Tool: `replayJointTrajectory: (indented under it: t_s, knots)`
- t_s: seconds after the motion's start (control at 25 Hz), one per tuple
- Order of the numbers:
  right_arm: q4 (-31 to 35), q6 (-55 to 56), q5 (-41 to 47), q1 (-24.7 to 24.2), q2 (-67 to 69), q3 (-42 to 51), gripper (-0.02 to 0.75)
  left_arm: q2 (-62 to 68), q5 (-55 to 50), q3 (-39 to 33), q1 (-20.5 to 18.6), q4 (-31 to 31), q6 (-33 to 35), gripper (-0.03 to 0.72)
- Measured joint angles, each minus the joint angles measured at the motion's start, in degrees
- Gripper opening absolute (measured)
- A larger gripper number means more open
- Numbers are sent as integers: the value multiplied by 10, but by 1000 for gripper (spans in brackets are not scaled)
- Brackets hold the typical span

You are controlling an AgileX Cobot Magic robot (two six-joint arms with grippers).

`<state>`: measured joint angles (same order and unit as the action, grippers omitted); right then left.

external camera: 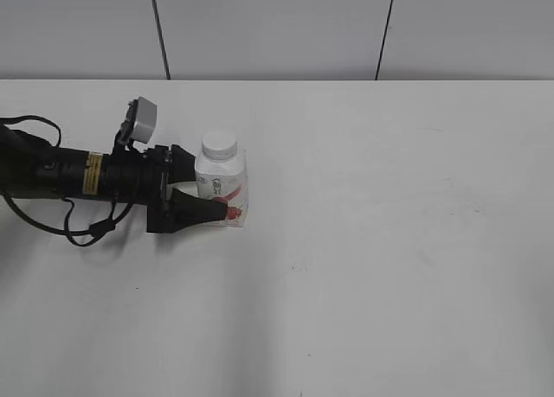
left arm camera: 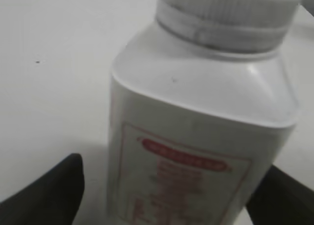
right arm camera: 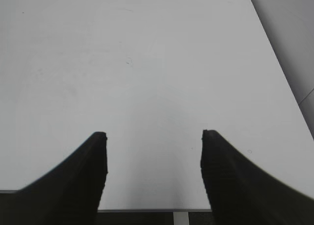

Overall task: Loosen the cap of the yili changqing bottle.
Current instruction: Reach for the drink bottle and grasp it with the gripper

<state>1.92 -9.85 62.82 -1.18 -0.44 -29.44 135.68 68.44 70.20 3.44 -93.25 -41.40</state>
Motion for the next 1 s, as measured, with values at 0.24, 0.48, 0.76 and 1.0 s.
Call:
replayJointTrajectory:
  t_s: [0.24, 0.48, 0.76, 1.0]
  knots:
    - [0, 0, 0, 0, 0, 0, 482, 18, 1, 19, 9, -4, -1, 589]
    - [0, 0, 0, 0, 0, 0, 482, 18, 1, 21, 9, -5, -2, 575]
    - [0, 0, 0, 0, 0, 0, 482, 18, 4, 21, 11, -9, -2, 449]
    - [0, 0, 0, 0, 0, 0, 482, 18, -3, 22, 32, 5, -9, 418]
